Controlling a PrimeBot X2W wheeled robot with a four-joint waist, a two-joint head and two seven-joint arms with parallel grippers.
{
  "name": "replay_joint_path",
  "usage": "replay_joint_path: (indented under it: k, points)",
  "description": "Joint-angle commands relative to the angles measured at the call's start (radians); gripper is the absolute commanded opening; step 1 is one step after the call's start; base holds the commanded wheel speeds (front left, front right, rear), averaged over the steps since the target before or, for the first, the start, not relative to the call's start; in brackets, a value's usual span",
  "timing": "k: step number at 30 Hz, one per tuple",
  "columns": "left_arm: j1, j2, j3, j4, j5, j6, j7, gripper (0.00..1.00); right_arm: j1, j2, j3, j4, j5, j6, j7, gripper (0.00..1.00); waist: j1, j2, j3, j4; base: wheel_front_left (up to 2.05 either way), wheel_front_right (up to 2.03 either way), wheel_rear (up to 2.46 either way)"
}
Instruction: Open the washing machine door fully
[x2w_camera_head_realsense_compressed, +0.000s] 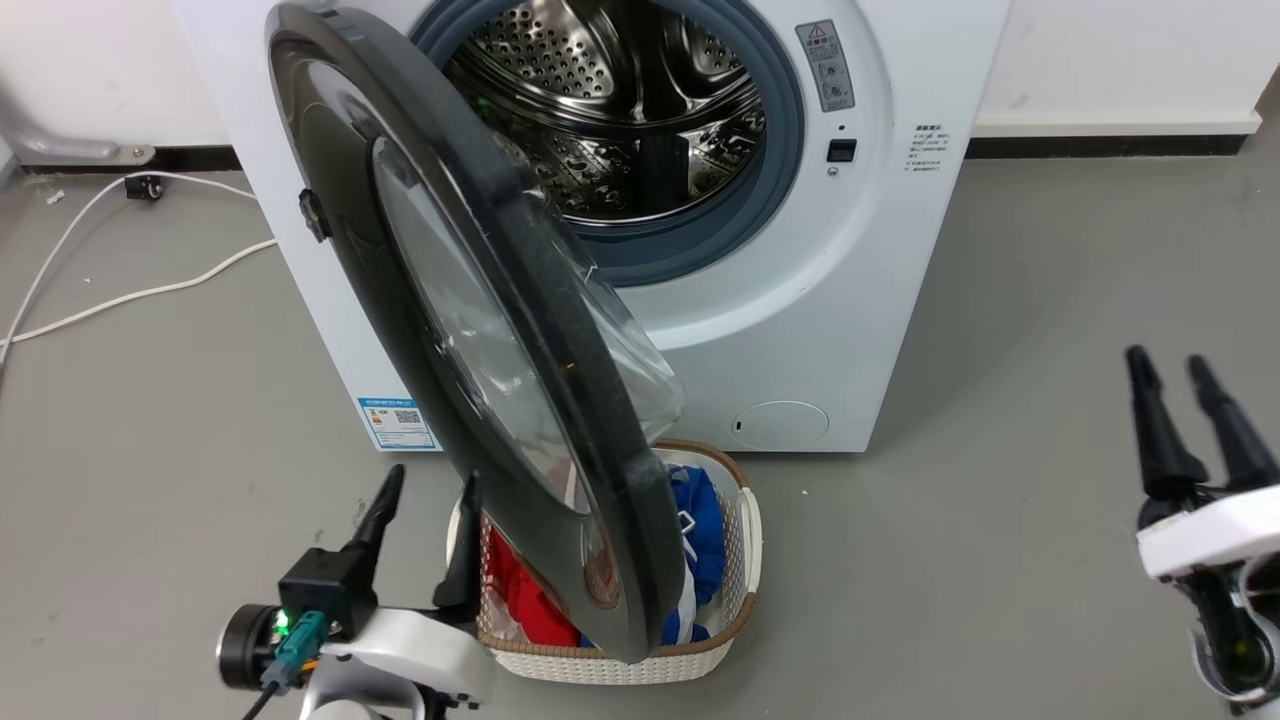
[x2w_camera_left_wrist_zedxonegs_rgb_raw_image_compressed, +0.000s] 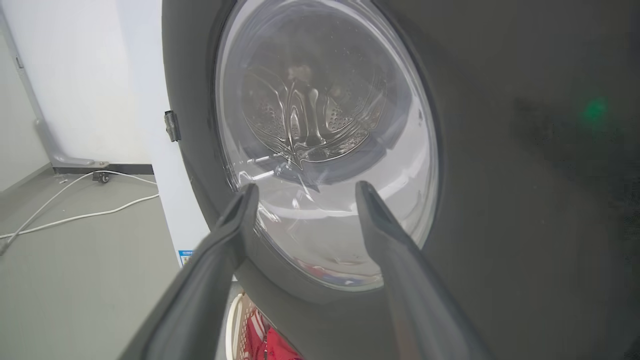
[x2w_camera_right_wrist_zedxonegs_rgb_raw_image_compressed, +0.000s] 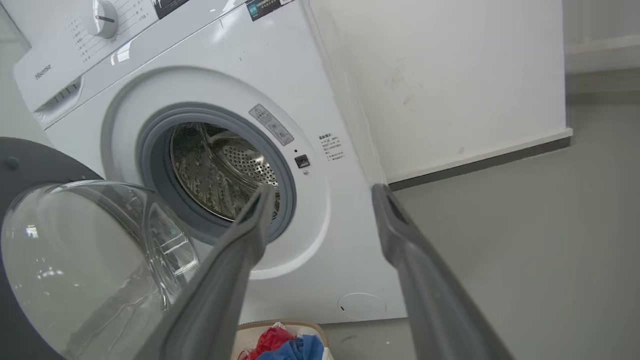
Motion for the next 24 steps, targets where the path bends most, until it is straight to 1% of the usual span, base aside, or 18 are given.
replay_joint_path:
  k: [1, 4, 6, 7, 9, 11, 14, 16, 20, 24]
  points:
    - [0.012, 0.01, 0.007, -0.005, -0.005, 0.007, -0.001, 1.0, 0.026, 0.014, -0.04, -0.02, -0.063, 0.0, -0.008, 1.0, 0.0001, 0.0, -0.001, -0.002, 0.0, 0.0, 0.0]
    - [0.016, 0.019, 0.014, -0.015, -0.006, 0.014, 0.005, 1.0, 0.069, 0.052, -0.142, -0.087, -0.255, 0.0, -0.008, 1.0, 0.0001, 0.0, -0.003, -0.004, 0.0, 0.0, 0.0]
    - [0.018, 0.023, 0.017, -0.019, -0.01, 0.019, 0.008, 1.0, 0.102, 0.078, -0.206, -0.151, -0.39, 0.0, 0.018, 1.0, 0.0001, 0.0, -0.004, -0.004, 0.0, 0.0, 0.0]
    - [0.018, 0.025, 0.018, -0.023, -0.01, 0.019, 0.009, 1.0, 0.118, 0.104, -0.23, -0.188, -0.444, 0.0, 0.036, 1.0, 0.0001, 0.0, -0.005, -0.002, 0.0, 0.0, 0.0]
    - [0.019, 0.028, 0.018, -0.028, -0.012, 0.019, 0.013, 1.0, 0.155, 0.149, -0.26, -0.262, -0.545, 0.0, 0.077, 1.0, 0.0001, 0.0, -0.006, 0.001, 0.0, 0.0, 0.0]
    - [0.022, 0.031, 0.017, -0.032, -0.012, 0.022, 0.014, 1.0, 0.194, 0.191, -0.275, -0.317, -0.61, 0.0, 0.116, 1.0, 0.0001, 0.0, -0.007, 0.004, 0.0, 0.0, 0.0]
    - [0.027, 0.034, 0.013, -0.035, -0.013, 0.026, 0.018, 1.0, 0.247, 0.246, -0.27, -0.359, -0.669, 0.0, 0.155, 1.0, 0.0001, 0.0, -0.009, 0.008, 0.0, 0.0, 0.0]
    - [0.029, 0.038, 0.011, -0.034, -0.013, 0.027, 0.022, 1.0, 0.272, 0.276, -0.261, -0.372, -0.68, 0.0, 0.17, 1.0, 0.0001, 0.0, -0.009, 0.01, 0.0, 0.0, 0.0]
    - [0.03, 0.045, 0.01, -0.034, -0.012, 0.03, 0.027, 1.0, 0.305, 0.304, -0.263, -0.379, -0.695, 0.0, 0.184, 1.0, 0.0001, 0.0, -0.007, 0.01, 0.0, 0.0, 0.0]
    - [0.03, 0.049, 0.006, -0.035, -0.013, 0.033, 0.031, 1.0, 0.311, 0.312, -0.264, -0.384, -0.709, 0.0, 0.187, 1.0, 0.0001, 0.0, -0.006, 0.008, 0.0, 0.0, 0.0]
